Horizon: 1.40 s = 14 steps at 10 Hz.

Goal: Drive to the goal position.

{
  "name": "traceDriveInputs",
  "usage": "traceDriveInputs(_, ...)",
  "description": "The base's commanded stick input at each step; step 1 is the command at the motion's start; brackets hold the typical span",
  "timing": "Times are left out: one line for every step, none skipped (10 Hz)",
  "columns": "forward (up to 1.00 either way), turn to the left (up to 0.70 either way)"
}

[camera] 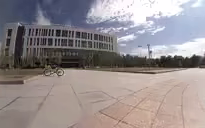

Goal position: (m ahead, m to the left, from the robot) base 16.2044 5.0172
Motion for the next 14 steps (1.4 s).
traceDriveInputs(0.33,0.03)
traceDriveInputs(0.33,0.03)
traceDriveInputs(0.33,0.03)
traceDriveInputs(0.33,0.03)
traceDriveInputs(0.33,0.03)
traceDriveInputs(0.33,0.03)
traceDriveInputs(0.34,0.04)
traceDriveInputs(0.34,0.04)
traceDriveInputs(0.33,0.03)
traceDriveInputs(0.33,0.03)
traceDriveInputs(0.33,0.03)
traceDriveInputs(0.34,0.04)
traceDriveInputs(0.34,0.03)
traceDriveInputs(0.34,0.03)
